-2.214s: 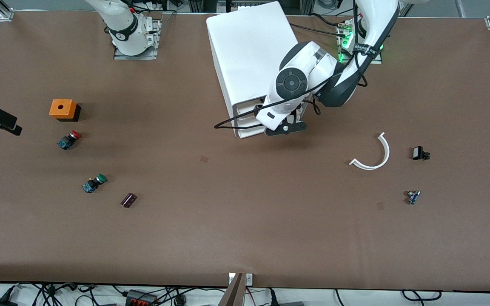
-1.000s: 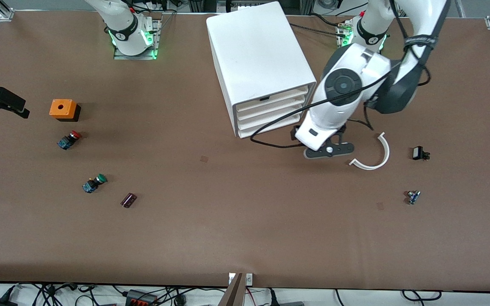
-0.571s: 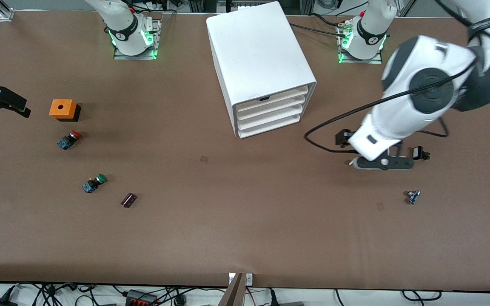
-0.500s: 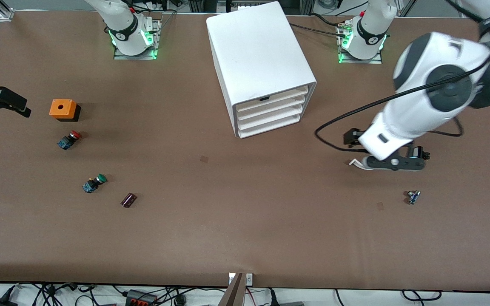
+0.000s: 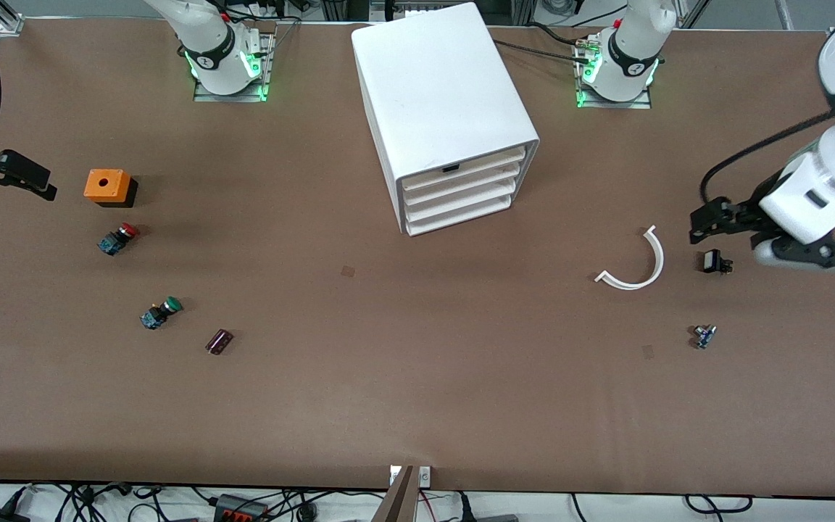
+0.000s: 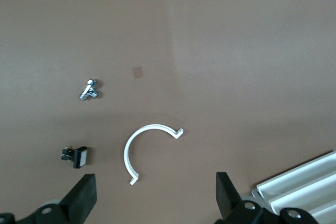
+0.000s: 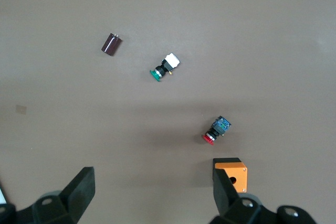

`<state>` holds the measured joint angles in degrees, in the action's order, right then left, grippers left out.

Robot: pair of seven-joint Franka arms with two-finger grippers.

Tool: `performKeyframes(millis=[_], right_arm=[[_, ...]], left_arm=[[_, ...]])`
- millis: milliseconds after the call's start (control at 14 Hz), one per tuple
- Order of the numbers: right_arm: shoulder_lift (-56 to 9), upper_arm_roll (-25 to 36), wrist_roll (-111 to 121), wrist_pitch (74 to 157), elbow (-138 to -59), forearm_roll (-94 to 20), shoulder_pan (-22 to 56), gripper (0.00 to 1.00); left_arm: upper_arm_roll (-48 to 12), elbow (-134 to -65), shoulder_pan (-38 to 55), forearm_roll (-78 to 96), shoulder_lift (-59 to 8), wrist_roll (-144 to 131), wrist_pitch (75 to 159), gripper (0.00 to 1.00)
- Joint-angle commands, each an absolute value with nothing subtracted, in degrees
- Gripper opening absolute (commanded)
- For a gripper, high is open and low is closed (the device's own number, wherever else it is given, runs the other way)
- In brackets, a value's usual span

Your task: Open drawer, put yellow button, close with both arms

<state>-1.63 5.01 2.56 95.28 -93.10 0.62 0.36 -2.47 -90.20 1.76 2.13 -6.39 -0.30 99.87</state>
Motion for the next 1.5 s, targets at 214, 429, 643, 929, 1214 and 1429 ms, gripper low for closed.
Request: performKeyframes(millis=[214,429,643,929,1214,1429], right_arm=[[0.44,4.83,2.11,95.80,-95.19,1.41,0.44,1.00],[0.44,4.83,2.11,95.71,-95.19,1.41,0.35,1.00],[0.44,4.83,2.28,95.36,-95.19,1.41,0.35,1.00],[0.44,4.92,2.81,95.36,-95.19,1.41,0.26,1.00],[0.44,4.92,2.81,95.19,-95.19,1.41,0.26,1.00],[0.26,4.92,2.81,95.36,-95.19,1.23,0.35,1.00]], left_arm=[[-1.93,-98.18,2.73,0.62,1.14,0.88,97.74,1.00],[-2.20,-98.09,2.72,0.62,1.05,0.79,97.56,1.00],[-2.20,-98.00,2.72,0.62,1.05,0.62,97.12,1.00],[-2.11,-98.00,2.72,0.61,0.97,0.53,96.94,1.00],[-2.11,-97.91,2.72,0.53,0.97,0.62,96.94,1.00],[-2.20,-97.91,2.72,0.53,0.97,0.62,96.86,1.00]])
